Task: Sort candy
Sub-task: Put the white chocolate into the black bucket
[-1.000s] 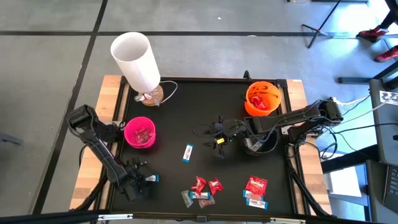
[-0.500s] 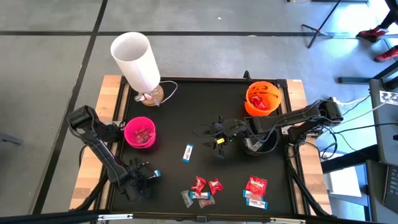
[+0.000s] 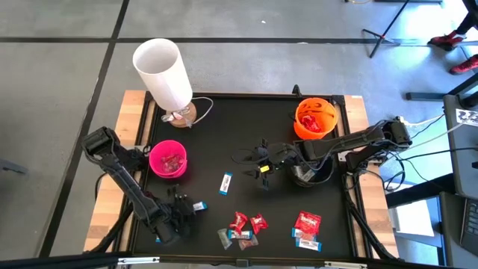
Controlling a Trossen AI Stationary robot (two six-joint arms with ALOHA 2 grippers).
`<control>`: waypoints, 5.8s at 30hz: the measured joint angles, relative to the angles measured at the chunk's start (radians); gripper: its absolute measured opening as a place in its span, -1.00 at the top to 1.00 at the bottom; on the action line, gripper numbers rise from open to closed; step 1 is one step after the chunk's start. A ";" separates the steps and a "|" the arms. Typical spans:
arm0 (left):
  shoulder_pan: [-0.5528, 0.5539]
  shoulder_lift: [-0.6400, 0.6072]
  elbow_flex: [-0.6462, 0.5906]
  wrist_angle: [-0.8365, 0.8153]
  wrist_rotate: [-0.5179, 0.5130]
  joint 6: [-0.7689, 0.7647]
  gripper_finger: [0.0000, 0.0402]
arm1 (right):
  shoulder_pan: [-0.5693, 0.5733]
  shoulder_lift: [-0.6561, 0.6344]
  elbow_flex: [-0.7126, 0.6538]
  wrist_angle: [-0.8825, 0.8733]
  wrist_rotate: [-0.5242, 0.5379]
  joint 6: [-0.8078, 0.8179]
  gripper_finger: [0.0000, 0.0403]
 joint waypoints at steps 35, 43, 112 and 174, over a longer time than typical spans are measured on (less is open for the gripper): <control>0.239 -0.003 0.271 0.026 -0.548 0.634 0.50 | -0.016 0.223 0.000 0.505 -0.210 0.209 -0.07; 0.246 -0.003 0.272 0.087 -0.548 0.679 0.50 | -0.014 0.223 0.000 0.510 -0.211 0.206 0.05; -0.101 -0.138 0.242 -0.270 -0.482 0.141 0.05 | -0.026 -0.511 0.000 -0.998 -0.078 0.424 0.70; -0.037 -0.304 0.111 -0.472 0.436 -0.259 0.09 | -0.026 -0.504 0.000 -1.043 -0.036 0.442 -0.20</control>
